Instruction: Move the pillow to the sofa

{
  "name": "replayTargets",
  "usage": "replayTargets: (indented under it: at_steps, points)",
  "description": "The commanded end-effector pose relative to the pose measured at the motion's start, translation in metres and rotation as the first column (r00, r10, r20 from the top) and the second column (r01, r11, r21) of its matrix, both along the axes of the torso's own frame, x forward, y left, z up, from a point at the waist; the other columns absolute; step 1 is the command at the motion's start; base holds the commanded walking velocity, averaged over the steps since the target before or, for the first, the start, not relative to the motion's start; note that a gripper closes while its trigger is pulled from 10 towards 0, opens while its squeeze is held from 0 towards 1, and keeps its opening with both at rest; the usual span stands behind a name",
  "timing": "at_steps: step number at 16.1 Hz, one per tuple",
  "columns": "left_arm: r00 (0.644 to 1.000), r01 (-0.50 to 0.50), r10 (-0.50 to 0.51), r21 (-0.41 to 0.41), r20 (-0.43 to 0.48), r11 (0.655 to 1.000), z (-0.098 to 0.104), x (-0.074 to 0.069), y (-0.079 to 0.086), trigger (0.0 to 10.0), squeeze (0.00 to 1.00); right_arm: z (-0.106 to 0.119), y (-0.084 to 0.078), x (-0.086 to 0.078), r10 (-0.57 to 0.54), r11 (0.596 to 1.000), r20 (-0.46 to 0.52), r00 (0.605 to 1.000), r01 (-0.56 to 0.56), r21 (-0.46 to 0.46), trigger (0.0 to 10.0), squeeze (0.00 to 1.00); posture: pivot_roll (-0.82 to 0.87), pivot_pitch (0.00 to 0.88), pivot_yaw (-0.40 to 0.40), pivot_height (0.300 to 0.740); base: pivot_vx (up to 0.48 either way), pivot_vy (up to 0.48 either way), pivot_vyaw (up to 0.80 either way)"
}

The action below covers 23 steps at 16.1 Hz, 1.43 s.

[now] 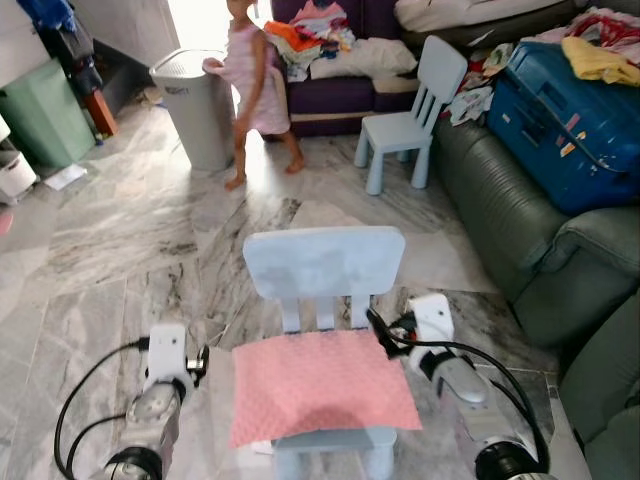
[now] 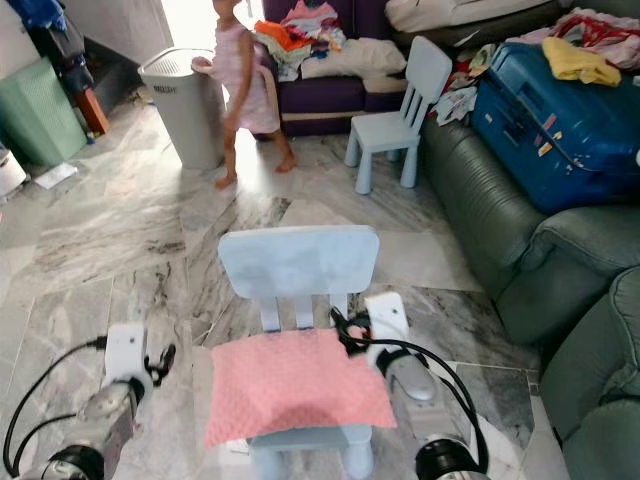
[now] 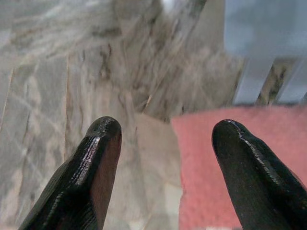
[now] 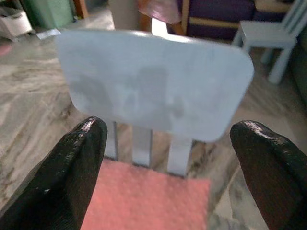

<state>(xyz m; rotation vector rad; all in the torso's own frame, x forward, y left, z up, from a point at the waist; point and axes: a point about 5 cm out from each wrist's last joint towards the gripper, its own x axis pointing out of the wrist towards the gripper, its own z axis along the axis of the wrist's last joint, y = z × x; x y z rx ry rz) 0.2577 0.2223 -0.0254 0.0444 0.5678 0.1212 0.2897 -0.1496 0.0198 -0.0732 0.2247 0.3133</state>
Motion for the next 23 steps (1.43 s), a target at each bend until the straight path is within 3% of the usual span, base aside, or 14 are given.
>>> replayTargets:
  at_steps: [1,4,7,8,10,11,23]
  points:
    - [0.999,0.005,-0.004,0.017,-0.051,1.000,-0.006,-0.008,0.006,10.0,0.00,-0.006,-0.006,-0.001,-0.040,0.999,-0.043,0.998,0.039,-0.012,10.0,0.00,-0.15,0.000,0.040,0.740,0.000,0.000,0.00]
    - [0.988,-0.015,0.015,0.002,-0.156,1.000,-0.021,-0.029,0.010,10.0,0.00,-0.033,-0.026,-0.018,-0.136,0.990,-0.200,0.970,0.124,-0.068,10.0,0.00,-0.14,0.000,0.036,0.740,0.000,0.000,0.00]
    - [0.955,0.010,-0.012,-0.006,-0.297,1.000,-0.041,-0.060,0.012,10.0,0.00,-0.067,-0.047,-0.055,-0.251,0.967,-0.408,0.877,0.208,-0.149,10.0,0.00,-0.14,0.000,0.034,0.740,0.000,0.000,0.00]
    - [0.947,0.021,-0.021,-0.004,-0.322,1.000,-0.044,-0.064,0.011,10.0,0.00,-0.071,-0.048,-0.059,-0.258,0.965,-0.431,0.865,0.211,-0.154,10.0,0.00,-0.14,0.000,0.034,0.740,0.000,0.000,0.00]
    - [0.921,0.045,-0.038,0.009,-0.387,0.999,-0.051,-0.078,0.012,10.0,0.00,-0.084,-0.056,-0.079,-0.311,0.950,-0.522,0.794,0.247,-0.191,10.0,0.00,-0.14,0.000,0.033,0.740,0.000,0.000,0.00]
    - [0.921,0.037,-0.033,0.004,-0.387,0.999,-0.052,-0.079,0.012,10.0,0.00,-0.086,-0.058,-0.082,-0.314,0.949,-0.538,0.782,0.241,-0.203,10.0,0.00,-0.13,0.000,0.029,0.740,0.000,0.000,0.00]
    - [0.907,0.048,-0.043,0.001,-0.419,0.999,-0.055,-0.085,0.012,10.0,0.00,-0.090,-0.060,-0.089,-0.257,0.960,-0.558,0.789,0.140,-0.244,10.0,0.00,-0.14,0.000,0.024,0.740,0.000,0.000,0.00]
